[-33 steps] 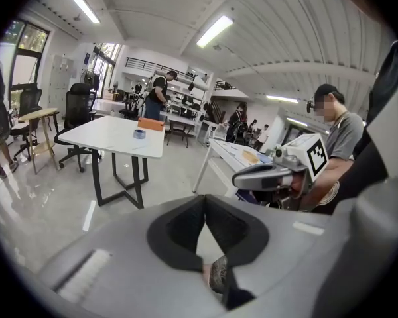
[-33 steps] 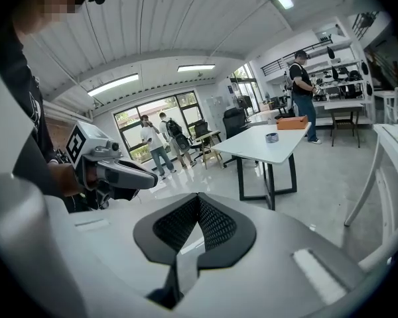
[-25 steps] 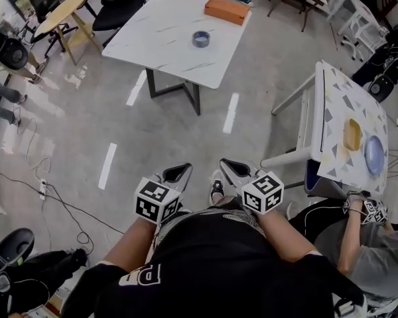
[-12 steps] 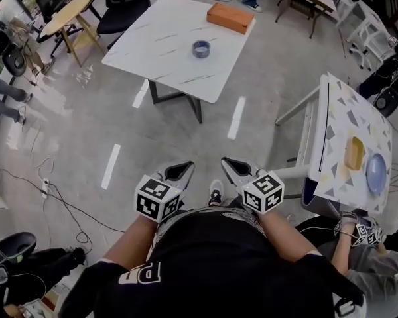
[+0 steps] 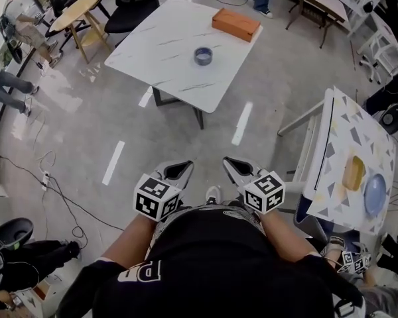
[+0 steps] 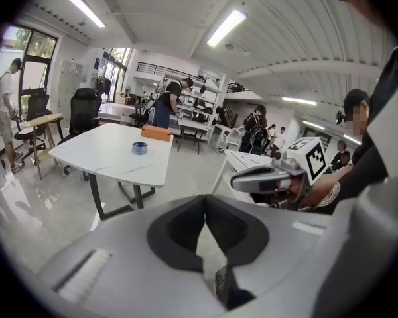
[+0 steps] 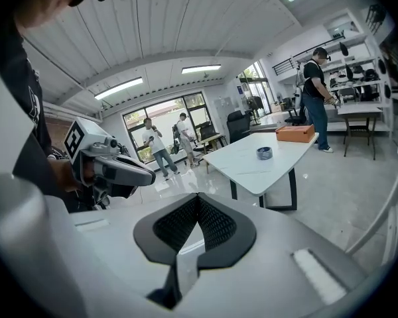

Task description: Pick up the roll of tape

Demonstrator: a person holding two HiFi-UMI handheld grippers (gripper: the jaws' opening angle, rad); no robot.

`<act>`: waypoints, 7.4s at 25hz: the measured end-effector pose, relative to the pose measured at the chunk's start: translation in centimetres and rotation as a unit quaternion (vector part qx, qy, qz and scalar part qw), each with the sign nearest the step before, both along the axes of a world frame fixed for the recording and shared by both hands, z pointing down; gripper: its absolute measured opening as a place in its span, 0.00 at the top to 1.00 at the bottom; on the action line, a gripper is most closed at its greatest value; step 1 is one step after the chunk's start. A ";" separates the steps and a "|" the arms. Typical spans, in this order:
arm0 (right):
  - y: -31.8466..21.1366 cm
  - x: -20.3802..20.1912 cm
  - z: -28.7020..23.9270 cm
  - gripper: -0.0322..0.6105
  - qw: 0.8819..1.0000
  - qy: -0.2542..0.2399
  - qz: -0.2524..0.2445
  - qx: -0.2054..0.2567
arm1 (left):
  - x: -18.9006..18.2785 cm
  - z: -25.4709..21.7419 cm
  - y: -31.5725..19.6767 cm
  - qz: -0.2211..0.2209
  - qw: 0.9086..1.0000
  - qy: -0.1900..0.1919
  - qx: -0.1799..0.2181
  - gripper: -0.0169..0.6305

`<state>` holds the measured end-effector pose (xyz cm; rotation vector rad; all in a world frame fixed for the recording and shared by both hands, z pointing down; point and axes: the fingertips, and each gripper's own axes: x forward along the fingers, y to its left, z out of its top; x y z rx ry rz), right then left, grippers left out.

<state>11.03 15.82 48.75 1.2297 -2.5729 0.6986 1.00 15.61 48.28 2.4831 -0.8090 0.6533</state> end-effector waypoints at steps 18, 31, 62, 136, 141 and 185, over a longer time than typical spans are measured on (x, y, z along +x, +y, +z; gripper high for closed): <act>-3.1 3.7 0.9 0.95 1.000 -0.010 -0.021 -0.014 | 3.9 -0.2 -3.1 -0.007 1.000 -0.027 0.005 0.88; -6.3 4.8 2.0 0.95 1.000 -0.002 -0.004 -0.024 | 5.3 0.5 -7.7 0.003 1.000 -0.008 0.000 0.88; -30.2 0.3 1.1 0.95 0.998 0.046 0.005 -0.043 | 0.2 0.3 -31.8 0.011 1.000 0.010 -0.010 0.88; -43.3 -0.6 7.2 0.86 0.964 0.244 -0.102 -0.024 | -3.4 3.2 -36.7 -0.046 0.999 0.004 -0.028 0.88; -44.6 -0.9 10.1 0.86 0.949 0.283 -0.132 -0.037 | -4.3 3.4 -36.5 -0.060 0.998 0.005 -0.031 0.88; -48.0 -1.5 20.8 0.84 0.802 0.490 -0.333 -0.077 | -7.5 4.1 -35.0 -0.120 0.992 -0.004 -0.048 0.88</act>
